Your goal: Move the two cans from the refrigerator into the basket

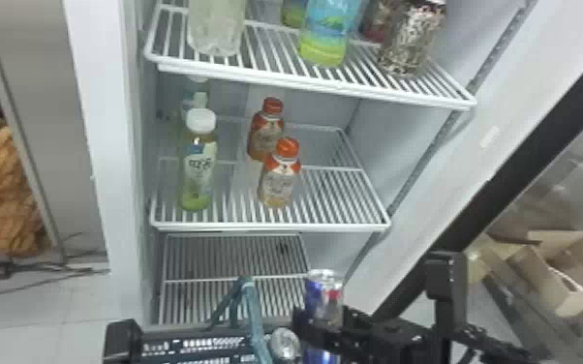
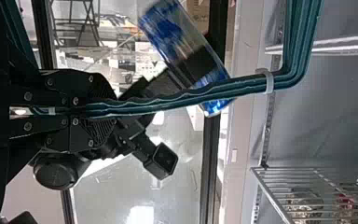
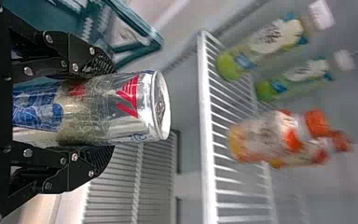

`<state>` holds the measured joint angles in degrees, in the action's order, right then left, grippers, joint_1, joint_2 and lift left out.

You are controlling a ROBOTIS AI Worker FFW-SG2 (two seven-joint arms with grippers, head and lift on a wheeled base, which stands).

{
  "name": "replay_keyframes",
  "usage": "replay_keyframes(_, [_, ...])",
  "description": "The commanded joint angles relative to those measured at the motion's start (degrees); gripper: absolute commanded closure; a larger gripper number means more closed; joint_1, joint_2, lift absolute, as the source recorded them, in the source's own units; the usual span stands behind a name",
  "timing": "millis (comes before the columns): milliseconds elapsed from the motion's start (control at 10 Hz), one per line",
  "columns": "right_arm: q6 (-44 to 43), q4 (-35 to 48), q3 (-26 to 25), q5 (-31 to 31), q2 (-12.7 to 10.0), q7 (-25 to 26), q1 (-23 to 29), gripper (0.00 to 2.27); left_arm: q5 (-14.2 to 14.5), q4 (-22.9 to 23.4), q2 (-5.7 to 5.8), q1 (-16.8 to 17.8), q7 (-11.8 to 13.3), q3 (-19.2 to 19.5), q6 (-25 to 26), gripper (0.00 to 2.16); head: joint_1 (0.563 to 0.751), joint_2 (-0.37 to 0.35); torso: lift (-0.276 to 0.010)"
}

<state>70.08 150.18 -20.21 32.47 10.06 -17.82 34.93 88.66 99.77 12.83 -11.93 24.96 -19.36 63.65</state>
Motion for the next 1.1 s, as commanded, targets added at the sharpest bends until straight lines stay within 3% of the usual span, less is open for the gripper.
replay_keyframes(0, [3.47,-0.06,-0.47,0.89,0.13,-0.38,-0.9,0.7,0.0,0.0,0.0,-0.02,0.0,-0.06,0.05,1.21,0.695,-0.35,-0.266])
replay_keyframes(500, [9.65,-3.44,0.79,5.12,0.92,-1.43,-2.87,0.67,-0.11,0.0,-0.09,0.12,0.0,-0.06,0.05,1.21,0.695,-0.35,-0.266])
replay_keyframes(1000, [7.68,-4.84,2.04,5.0,1.19,-2.22,-3.85,0.39,-0.11,0.0,-0.09,-0.02,0.0,0.05,0.05,1.21,0.695,-0.35,-0.266])
